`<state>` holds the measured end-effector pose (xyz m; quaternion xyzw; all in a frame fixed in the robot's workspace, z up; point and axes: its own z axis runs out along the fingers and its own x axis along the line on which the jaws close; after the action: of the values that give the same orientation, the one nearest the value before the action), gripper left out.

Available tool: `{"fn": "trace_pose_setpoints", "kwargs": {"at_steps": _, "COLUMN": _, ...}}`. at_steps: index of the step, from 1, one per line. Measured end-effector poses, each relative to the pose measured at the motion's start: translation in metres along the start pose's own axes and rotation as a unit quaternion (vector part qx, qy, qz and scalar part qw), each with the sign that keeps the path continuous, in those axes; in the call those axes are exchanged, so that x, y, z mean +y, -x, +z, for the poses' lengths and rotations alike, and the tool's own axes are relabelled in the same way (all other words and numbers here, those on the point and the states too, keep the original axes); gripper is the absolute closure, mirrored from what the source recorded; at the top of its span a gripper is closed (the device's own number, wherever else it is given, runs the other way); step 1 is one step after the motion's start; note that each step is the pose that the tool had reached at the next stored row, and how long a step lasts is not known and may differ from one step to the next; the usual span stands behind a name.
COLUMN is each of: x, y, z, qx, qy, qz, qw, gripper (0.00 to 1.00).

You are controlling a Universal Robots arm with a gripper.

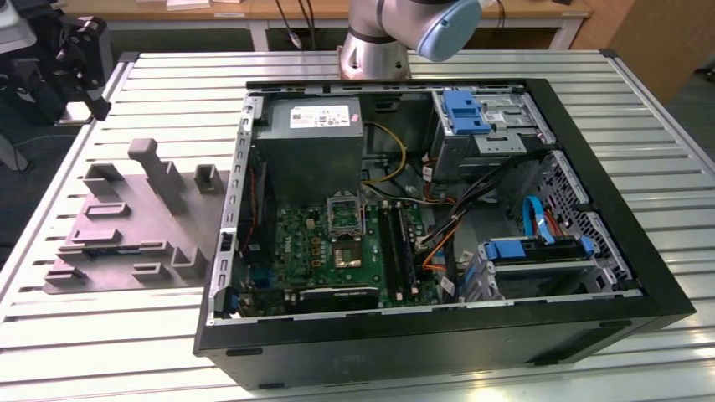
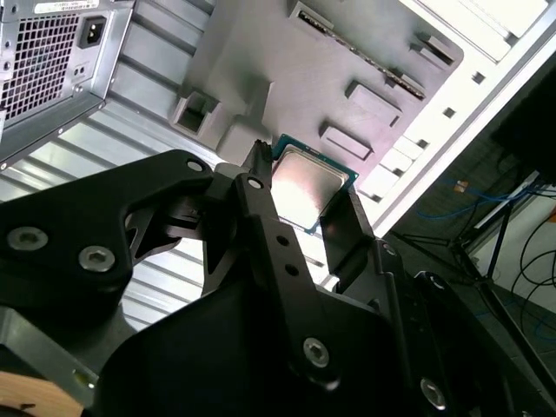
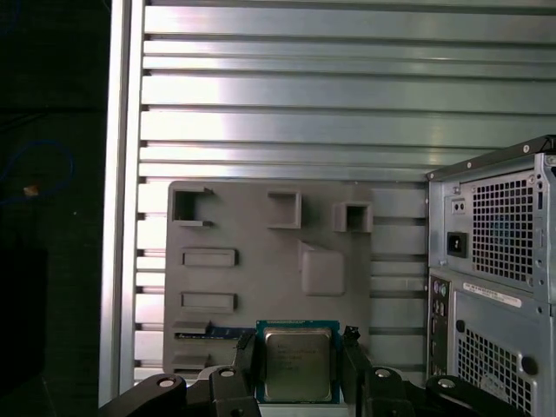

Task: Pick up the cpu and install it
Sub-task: 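Pick up the cpu and move it towards the insertion slot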

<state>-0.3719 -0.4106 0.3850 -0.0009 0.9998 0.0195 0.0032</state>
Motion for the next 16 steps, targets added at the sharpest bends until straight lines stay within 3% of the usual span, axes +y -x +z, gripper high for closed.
{"fn": "trace_pose_setpoints", "kwargs": {"at_steps": 16, "x": 0.0, "y": 0.0056, "z": 0.0, "qx": 0.0, "qy": 0.0, "qz": 0.0, "qw": 1.0, "gripper": 0.53}}
